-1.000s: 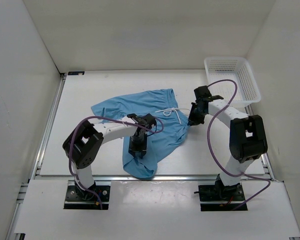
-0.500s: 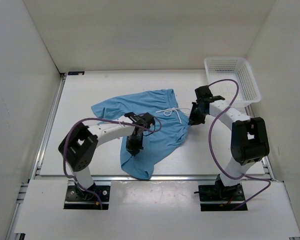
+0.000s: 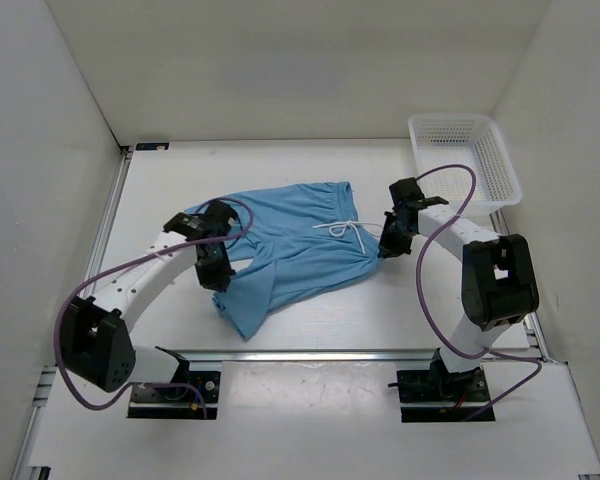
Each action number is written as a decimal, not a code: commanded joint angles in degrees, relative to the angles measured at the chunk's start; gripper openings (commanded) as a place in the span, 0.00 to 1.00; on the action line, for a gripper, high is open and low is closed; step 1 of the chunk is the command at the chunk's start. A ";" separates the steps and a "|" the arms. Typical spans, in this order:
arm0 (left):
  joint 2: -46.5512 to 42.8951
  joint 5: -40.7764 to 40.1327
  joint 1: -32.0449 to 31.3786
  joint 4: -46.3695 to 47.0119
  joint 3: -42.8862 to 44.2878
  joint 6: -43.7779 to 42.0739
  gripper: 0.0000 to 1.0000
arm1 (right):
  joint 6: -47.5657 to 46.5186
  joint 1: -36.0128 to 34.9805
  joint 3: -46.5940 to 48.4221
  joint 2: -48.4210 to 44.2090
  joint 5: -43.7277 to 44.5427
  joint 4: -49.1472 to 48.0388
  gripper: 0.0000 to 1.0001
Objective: Fold and stack the shorts
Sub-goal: Fold the shorts
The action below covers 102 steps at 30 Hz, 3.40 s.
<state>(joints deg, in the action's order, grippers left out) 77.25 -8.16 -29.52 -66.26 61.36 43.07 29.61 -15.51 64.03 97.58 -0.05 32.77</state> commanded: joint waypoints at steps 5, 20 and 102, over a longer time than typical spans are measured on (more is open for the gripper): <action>6.94 6.92 17.54 7.98 5.68 -7.37 0.47 | -1.13 0.21 -0.57 -2.04 2.43 -1.75 0.00; -0.24 13.78 14.15 10.44 -3.15 0.06 0.54 | -1.13 0.21 -1.63 -2.66 0.14 -2.80 0.00; 19.69 5.96 23.37 20.03 1.92 -2.11 0.35 | -1.66 0.21 -2.77 -1.96 -0.47 -2.28 0.00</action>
<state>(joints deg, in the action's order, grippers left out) 97.08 -1.26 -6.37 -47.33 61.06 41.01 28.45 -15.44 61.95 97.19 -0.23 30.20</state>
